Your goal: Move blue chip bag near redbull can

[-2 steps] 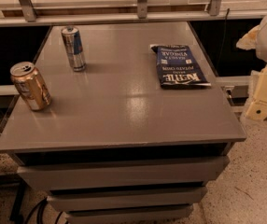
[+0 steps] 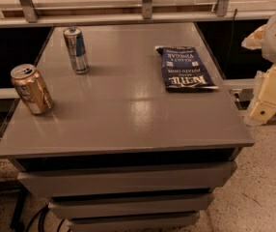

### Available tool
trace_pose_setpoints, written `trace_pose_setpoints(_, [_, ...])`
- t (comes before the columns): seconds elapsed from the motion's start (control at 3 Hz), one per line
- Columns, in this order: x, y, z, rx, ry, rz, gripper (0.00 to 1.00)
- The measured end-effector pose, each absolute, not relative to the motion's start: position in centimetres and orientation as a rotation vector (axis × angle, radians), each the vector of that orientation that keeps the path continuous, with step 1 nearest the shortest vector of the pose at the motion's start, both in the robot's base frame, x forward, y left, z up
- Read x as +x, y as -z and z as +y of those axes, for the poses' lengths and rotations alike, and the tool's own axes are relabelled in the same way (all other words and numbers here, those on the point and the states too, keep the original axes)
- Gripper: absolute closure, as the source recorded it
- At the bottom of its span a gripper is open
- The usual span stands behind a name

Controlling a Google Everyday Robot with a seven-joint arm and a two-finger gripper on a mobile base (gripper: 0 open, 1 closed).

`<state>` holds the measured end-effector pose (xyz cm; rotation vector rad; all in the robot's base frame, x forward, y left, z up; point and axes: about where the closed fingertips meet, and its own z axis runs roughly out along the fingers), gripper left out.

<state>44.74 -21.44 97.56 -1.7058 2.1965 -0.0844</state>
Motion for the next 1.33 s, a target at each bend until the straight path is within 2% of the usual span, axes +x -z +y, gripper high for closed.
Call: trace_pose_setpoints(1.33, [52.3, -92.4, -18.0, -1.736, 0.056, 2.123, 0.0])
